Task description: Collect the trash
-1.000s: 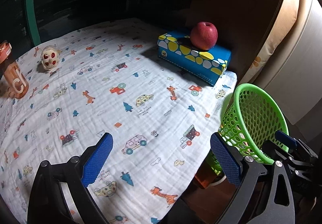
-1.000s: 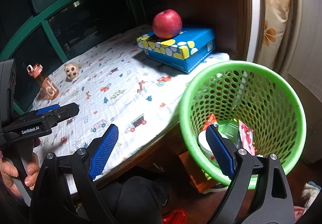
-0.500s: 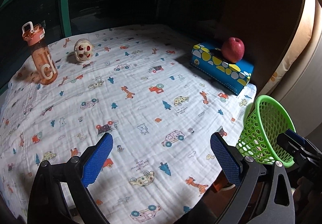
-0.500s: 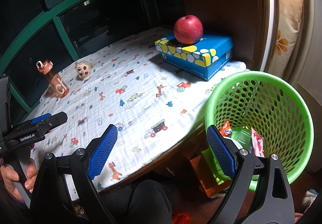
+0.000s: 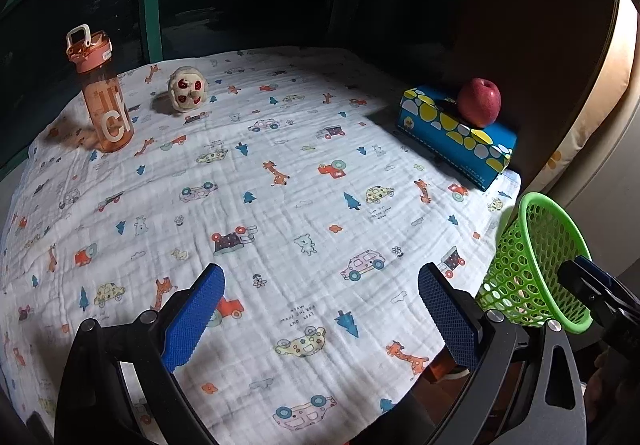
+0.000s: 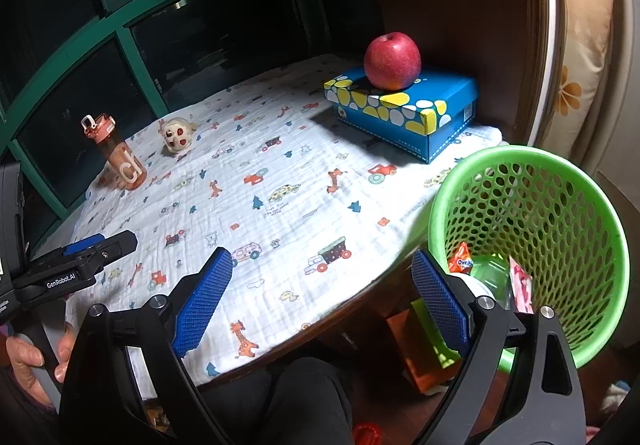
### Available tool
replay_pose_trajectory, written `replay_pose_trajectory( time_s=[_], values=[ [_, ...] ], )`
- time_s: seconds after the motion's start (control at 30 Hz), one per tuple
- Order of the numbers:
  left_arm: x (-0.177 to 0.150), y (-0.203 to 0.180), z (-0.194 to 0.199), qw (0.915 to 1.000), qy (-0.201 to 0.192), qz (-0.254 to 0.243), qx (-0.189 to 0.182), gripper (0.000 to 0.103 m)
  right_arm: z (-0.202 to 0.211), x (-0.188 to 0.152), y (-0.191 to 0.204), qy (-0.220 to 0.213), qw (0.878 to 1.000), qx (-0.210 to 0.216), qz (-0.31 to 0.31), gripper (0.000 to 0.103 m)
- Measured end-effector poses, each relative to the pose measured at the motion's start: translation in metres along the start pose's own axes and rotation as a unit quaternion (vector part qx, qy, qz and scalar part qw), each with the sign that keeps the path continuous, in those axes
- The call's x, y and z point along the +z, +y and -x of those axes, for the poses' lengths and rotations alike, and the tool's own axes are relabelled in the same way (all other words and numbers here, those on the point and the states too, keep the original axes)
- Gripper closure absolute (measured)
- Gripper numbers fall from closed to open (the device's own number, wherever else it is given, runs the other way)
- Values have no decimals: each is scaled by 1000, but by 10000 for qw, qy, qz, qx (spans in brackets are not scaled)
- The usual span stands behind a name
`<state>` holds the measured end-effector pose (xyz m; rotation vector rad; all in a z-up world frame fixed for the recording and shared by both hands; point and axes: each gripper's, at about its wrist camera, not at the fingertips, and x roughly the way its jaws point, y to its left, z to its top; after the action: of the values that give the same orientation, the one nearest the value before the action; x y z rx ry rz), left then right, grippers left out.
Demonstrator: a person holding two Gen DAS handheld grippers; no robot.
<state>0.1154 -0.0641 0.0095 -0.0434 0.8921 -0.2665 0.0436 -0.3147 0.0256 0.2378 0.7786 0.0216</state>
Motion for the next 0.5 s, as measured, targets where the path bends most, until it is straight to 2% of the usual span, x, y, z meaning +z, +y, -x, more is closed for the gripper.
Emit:
replay_pose_trajectory(
  time_s=[0.5],
  values=[
    [1,5,7,9999,-83,86,125,9,-3,-1,3,15,10000,77,19,12]
  ],
)
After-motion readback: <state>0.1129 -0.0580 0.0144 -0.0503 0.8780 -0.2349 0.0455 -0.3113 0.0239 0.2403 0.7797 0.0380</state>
